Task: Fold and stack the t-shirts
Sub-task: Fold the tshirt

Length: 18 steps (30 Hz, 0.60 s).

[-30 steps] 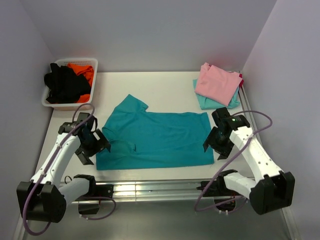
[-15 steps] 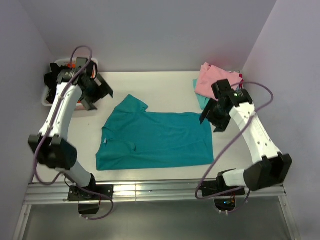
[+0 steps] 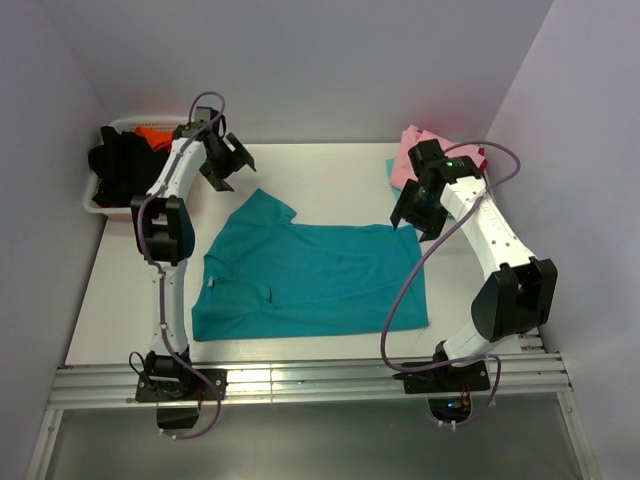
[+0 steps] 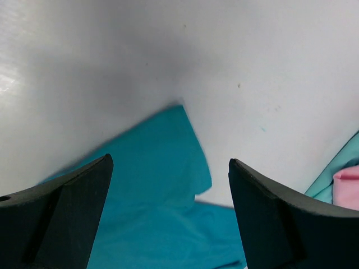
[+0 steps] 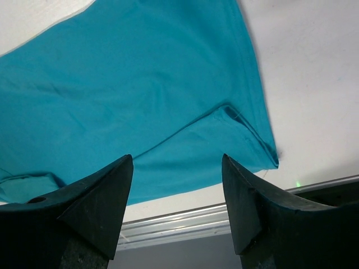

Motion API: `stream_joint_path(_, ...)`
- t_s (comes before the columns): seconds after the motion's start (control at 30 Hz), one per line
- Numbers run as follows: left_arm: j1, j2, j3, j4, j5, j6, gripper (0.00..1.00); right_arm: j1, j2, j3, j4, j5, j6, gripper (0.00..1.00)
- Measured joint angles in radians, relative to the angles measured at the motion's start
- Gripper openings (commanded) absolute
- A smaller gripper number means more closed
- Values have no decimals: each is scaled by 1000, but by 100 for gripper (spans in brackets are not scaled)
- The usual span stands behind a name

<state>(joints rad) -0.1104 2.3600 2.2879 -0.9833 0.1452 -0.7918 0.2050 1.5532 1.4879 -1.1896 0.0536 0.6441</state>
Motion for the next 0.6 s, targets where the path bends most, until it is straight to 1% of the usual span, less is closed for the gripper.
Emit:
stream_joint_path(0.3,-8,190,43,139,85,-57,91,0,12,-23,-8,29,6,70)
stream_joint_path(0.33,-11,199,51,146,107,-68,91,0,18,-25,-9,33,6,70)
stream_joint_path(0.43,-29,204,56,187,109,-67,90,0,44,-27,-10,37,10,70)
stream_joint_path(0.6,-44,224,72,224,137,-68,87,0,102,-24,-15,45,12,70)
